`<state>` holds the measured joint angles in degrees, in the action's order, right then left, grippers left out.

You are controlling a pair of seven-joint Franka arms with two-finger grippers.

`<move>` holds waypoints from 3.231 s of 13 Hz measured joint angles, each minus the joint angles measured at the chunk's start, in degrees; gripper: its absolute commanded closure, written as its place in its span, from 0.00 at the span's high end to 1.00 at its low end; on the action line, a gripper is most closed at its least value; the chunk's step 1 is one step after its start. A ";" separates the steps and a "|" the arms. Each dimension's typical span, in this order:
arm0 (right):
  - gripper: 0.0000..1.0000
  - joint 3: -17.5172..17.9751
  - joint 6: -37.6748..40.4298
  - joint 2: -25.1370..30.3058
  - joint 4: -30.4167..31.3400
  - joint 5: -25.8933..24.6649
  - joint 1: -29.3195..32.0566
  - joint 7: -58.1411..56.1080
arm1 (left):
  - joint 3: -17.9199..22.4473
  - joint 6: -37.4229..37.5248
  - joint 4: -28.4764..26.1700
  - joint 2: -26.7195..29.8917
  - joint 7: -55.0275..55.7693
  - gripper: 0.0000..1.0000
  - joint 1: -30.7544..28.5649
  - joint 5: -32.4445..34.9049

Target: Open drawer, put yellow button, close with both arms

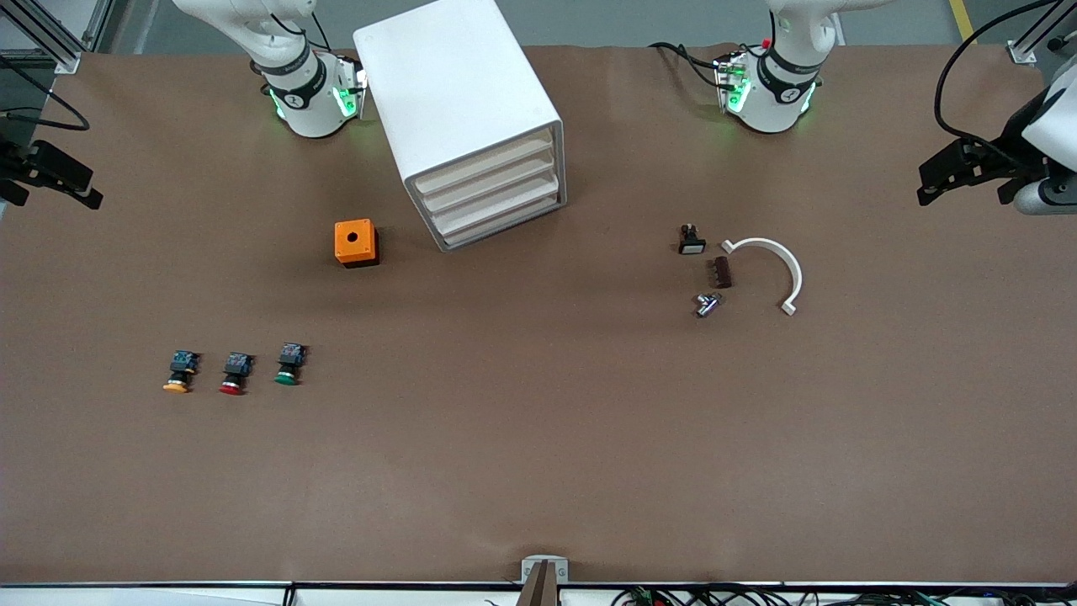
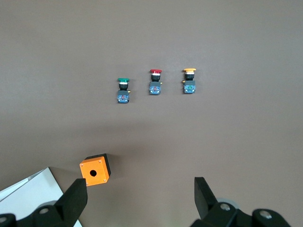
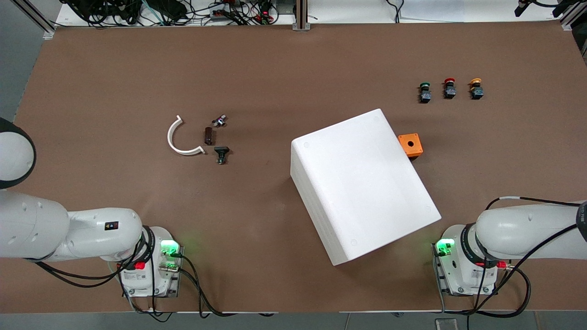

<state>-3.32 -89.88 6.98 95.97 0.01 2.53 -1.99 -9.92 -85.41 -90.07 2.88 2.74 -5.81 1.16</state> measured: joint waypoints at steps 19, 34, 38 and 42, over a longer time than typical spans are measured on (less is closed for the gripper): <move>1.00 0.01 -0.25 0.01 0.06 0.00 0.00 -0.03 | -0.86 -7.74 0.26 -16.59 22.78 1.00 11.37 -0.01; 1.00 -0.44 -5.61 -7.20 -0.77 -0.13 2.55 -3.74 | -1.33 -12.67 0.40 -30.34 75.45 1.00 29.48 -17.01; 1.00 -0.46 -12.80 -16.08 -0.97 -0.17 3.88 -4.54 | -1.35 -12.73 0.64 -34.32 90.31 1.00 32.27 -24.79; 1.00 -0.53 -23.65 -25.75 -0.74 -0.17 6.77 -4.67 | -1.32 -12.74 0.84 -35.73 104.31 1.00 32.74 -35.03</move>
<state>-3.85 -113.53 -18.78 95.23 -0.15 9.30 -6.65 -11.25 -98.15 -89.23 -32.86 107.05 26.93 -33.87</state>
